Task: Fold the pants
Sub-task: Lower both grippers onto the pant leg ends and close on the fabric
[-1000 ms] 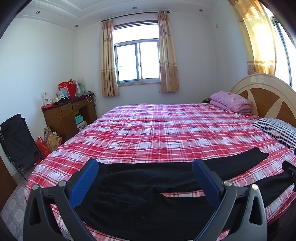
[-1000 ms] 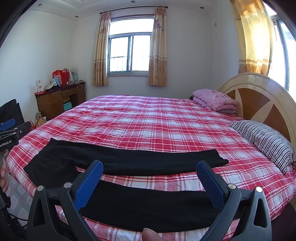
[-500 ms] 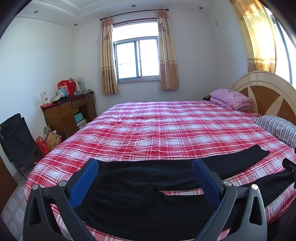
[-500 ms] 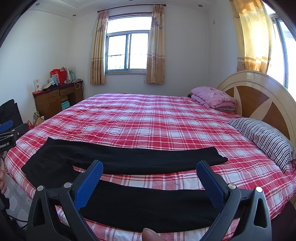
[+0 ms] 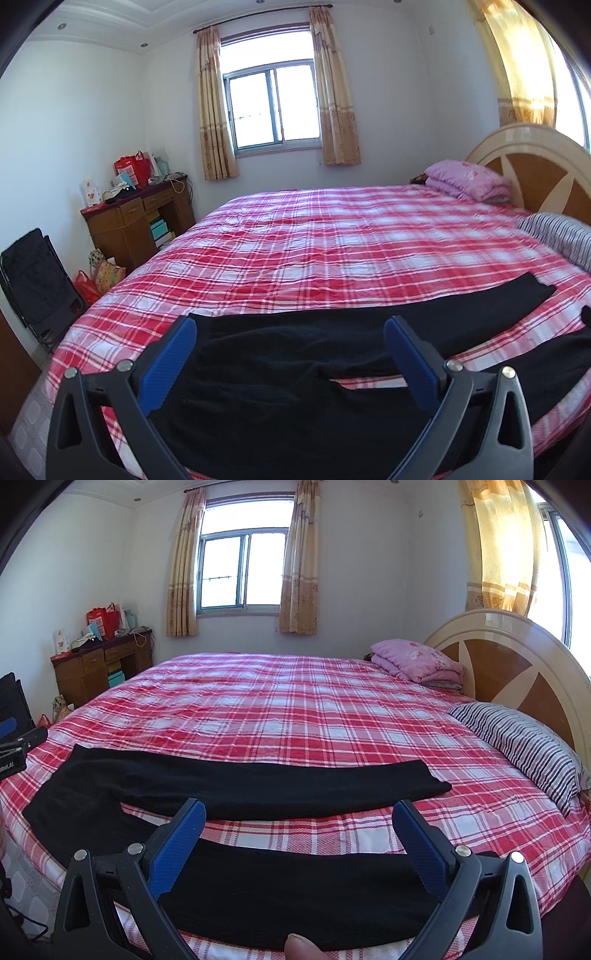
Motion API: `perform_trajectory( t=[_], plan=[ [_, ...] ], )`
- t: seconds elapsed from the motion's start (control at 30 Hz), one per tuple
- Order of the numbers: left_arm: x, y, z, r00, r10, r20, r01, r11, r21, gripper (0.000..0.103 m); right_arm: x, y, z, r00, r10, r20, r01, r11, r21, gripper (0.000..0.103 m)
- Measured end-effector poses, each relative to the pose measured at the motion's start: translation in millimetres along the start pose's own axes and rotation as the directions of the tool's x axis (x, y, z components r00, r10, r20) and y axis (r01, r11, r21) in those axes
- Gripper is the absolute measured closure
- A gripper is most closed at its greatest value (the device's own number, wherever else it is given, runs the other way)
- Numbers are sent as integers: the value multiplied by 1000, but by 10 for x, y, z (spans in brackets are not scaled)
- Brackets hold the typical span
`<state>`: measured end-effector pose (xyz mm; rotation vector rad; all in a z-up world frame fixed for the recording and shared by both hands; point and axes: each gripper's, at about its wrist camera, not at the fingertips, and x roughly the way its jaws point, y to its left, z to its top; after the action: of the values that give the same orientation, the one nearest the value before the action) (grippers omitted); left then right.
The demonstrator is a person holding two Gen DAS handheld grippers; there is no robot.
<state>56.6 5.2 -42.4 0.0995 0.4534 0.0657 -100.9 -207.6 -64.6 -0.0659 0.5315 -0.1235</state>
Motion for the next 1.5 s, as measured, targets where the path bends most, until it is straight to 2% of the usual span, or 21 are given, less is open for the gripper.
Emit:
perform_trajectory(
  t=[0.13,0.23,0.37,0.5,0.6,0.63,0.77,0.83,0.9,0.97,1.03,1.2,1.3,1.37,1.4,1.5],
  plan=[
    [508,171,22,997,25,-74,-24,1000,16,0,358,-172,-10,998,-11,-57,12,1000,16,1],
    [883,359,4,990,95,-105,-88,994,72,0,638,-372,32,995,-16,-97,22,998,53,1],
    [1356,791,-73,967,179,-179,-166,982,88,0,1044,-602,84,986,-24,-165,33,998,49,1],
    [1739,1144,-133,943,222,-249,-207,975,85,0,1395,-780,153,976,-42,-214,47,999,20,1],
    [2018,1325,-182,929,198,-314,-187,980,65,3,1589,-941,209,969,-67,-238,75,997,25,2],
    [2082,1357,-195,927,181,-329,-172,983,57,7,1652,-999,224,967,-70,-246,79,997,28,3],
    [2377,1466,-267,908,107,-405,-115,993,6,9,1856,-1209,231,954,-56,-295,77,995,61,10],
    [2483,1521,-301,899,88,-430,-104,994,-13,19,1921,-1279,220,952,-50,-301,78,994,81,12],
    [2593,1575,-342,889,57,-455,-84,996,-39,25,1980,-1323,184,951,-57,-305,87,993,84,15],
    [2685,1624,-368,882,52,-469,-82,996,-43,28,2041,-1336,149,950,-56,-308,86,993,84,21],
    [2765,1628,-383,877,27,-480,-59,997,-50,39,2107,-1355,130,946,-59,-317,87,993,76,24],
    [2815,1549,-397,874,-50,-483,26,998,-57,59,2190,-1469,137,946,-85,-313,111,992,67,26],
    [2827,1552,-397,872,-57,-486,32,998,-60,61,2227,-1618,185,942,-119,-313,148,987,69,26],
    [2826,1586,-389,874,-91,-477,60,995,-80,72,2251,-1788,238,938,-139,-317,175,981,89,26],
    [2839,1613,-390,869,-116,-480,73,992,-106,78,2261,-1876,270,936,-149,-318,188,977,98,26],
    [2858,1622,-377,865,-148,-480,96,987,-132,84,2290,-2190,366,931,-191,-311,241,961,134,31]
  ],
)
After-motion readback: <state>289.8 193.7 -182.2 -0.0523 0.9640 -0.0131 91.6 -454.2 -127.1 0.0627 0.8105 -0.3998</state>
